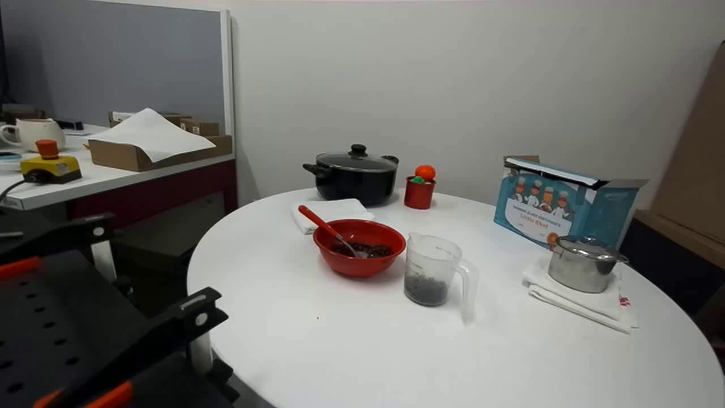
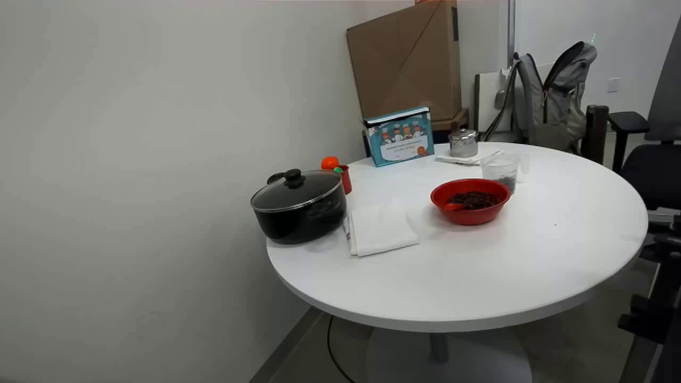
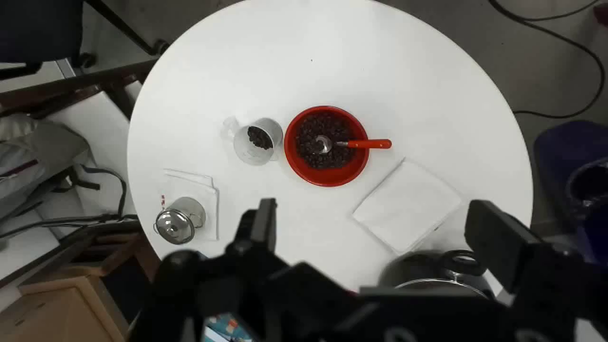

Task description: Pour the contents in the jug into the red bowl

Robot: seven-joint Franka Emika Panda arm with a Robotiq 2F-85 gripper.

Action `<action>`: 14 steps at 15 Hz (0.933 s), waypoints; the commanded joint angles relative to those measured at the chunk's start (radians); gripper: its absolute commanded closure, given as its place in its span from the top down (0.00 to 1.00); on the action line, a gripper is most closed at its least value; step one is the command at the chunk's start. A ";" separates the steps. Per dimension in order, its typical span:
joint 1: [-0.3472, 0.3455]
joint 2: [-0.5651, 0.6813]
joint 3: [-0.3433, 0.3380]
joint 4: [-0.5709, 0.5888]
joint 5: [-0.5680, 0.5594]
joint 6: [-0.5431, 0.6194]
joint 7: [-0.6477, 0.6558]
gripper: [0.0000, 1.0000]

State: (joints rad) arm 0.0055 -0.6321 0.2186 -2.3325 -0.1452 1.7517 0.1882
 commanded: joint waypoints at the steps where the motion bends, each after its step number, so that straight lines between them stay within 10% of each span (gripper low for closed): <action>1: 0.023 0.003 -0.017 0.003 -0.011 -0.003 0.011 1.00; 14: 0.110 0.274 -0.146 0.021 -0.184 0.099 -0.589 1.00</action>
State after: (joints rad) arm 0.1059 -0.4590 0.1055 -2.3544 -0.2588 1.8292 -0.2838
